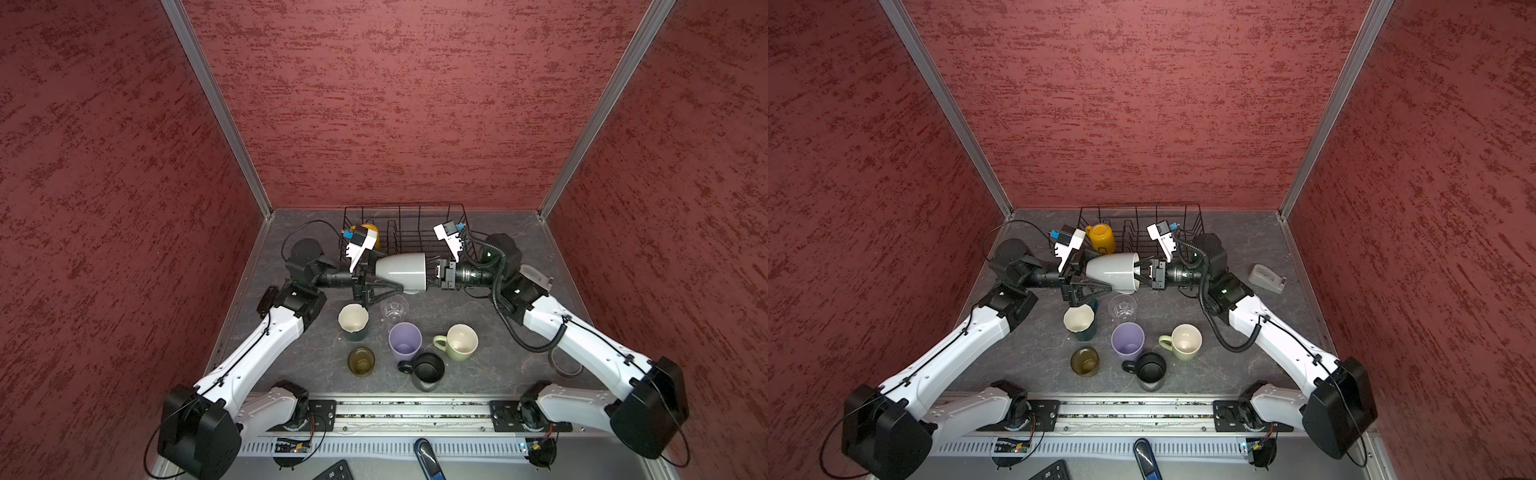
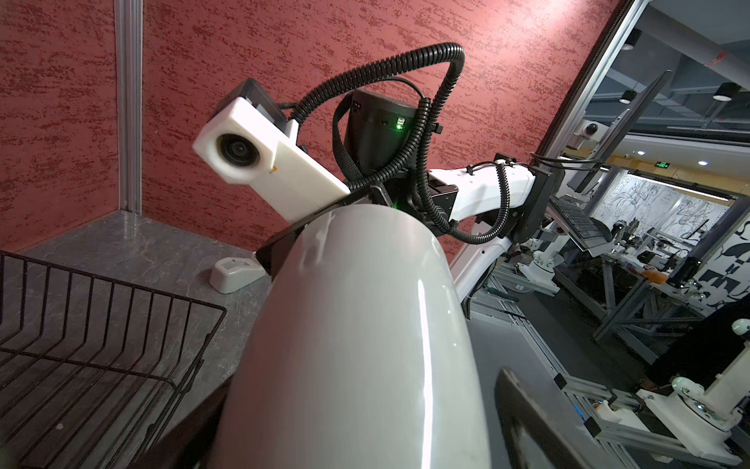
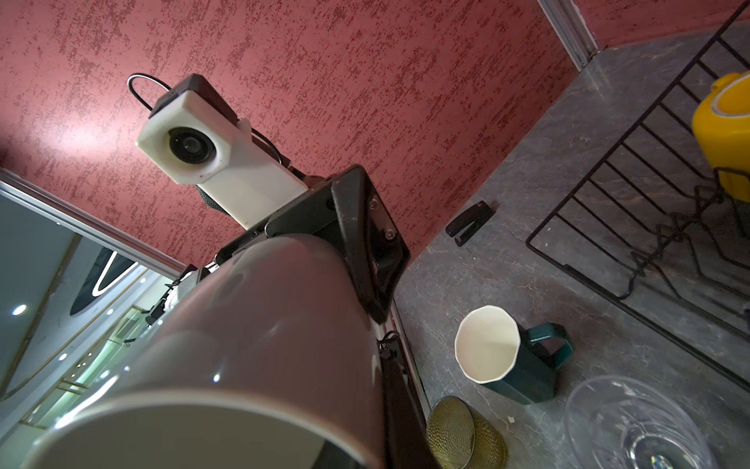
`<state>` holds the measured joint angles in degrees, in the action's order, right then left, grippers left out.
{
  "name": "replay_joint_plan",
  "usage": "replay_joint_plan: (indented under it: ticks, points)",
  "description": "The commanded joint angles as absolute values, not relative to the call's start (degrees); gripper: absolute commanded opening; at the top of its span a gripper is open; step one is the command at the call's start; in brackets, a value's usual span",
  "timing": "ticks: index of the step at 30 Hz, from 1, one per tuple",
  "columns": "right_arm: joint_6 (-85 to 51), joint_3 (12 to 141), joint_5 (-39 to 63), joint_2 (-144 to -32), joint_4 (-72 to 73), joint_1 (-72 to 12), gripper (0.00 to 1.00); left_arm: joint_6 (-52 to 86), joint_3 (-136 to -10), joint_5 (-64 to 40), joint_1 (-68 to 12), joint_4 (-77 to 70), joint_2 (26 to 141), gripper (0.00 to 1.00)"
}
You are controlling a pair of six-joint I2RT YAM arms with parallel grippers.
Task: Load cups into a dish rack
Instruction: Place the cup upside down at the dish rack.
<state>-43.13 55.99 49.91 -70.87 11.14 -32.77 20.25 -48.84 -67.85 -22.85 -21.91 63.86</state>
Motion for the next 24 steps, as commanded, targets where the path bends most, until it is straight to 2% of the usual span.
replay_joint_plan:
  ticks: [1,14,21,24]
  points:
    - [-45.6,55.9,51.0,-70.4,18.8,-32.5,0.00,19.7,-50.1,-67.9,-23.5,-23.4,64.6,0.91]
    - [-47.8,54.3,51.2,-70.9,21.9,-32.5,0.00,19.7,-51.2,-67.3,-23.8,-22.7,65.1,0.82]
    - [-48.8,53.9,51.6,-71.5,23.4,-32.4,0.00,19.9,-51.6,-67.1,-23.8,-22.7,64.6,0.81]
    - [-49.1,53.8,51.8,-71.5,23.7,-32.4,0.00,19.8,-51.6,-66.4,-23.8,-22.7,64.1,0.84]
